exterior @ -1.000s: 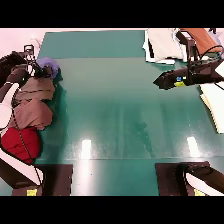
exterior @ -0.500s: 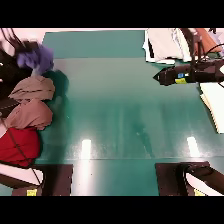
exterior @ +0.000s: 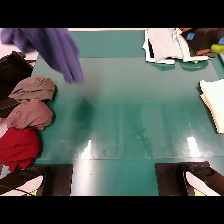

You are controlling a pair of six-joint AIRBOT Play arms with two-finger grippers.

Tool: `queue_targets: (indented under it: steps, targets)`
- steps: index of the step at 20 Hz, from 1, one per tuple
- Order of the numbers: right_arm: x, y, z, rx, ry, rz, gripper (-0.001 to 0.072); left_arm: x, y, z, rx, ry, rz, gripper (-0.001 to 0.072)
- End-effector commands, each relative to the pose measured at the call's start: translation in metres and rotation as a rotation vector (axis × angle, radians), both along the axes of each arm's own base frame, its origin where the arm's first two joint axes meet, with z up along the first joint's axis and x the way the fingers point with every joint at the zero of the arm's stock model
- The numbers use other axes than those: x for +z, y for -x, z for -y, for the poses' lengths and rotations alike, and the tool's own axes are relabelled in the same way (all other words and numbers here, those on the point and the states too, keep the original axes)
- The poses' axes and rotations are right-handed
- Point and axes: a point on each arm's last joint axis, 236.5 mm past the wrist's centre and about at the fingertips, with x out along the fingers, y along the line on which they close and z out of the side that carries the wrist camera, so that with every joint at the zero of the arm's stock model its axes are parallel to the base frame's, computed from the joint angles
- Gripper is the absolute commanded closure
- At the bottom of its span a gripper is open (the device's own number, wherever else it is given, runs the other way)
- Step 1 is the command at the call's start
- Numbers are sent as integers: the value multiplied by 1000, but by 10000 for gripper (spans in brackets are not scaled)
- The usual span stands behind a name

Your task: Fold the shirts.

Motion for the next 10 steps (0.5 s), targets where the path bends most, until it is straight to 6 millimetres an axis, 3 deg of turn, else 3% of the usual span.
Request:
queue_targets:
  steps: [1, 2, 3, 4, 5, 7, 10]
  targets:
    - [22, 4, 11, -5, 22, 8, 696, -52, 58, 90, -256, -48, -197, 682]
    - [23, 5, 10, 5, 31, -3, 696, -73, 64, 117, -318, -59, -236, 680]
    - [23, 7, 8, 16, 39, -16, 695, -95, 73, 145, -384, -55, -279, 595]
    - [23, 9, 6, 28, 43, -28, 696, -117, 81, 171, -440, -39, -323, 252]
    - [22, 10, 5, 38, 49, -38, 696, -134, 84, 188, -466, -23, -352, 142]
    - [21, 11, 4, 43, 54, -46, 696, -159, 71, 188, -440, -40, -395, 157]
    - [19, 13, 4, 49, 58, -57, 696, -181, 37, 135, -261, -6, -489, 157]
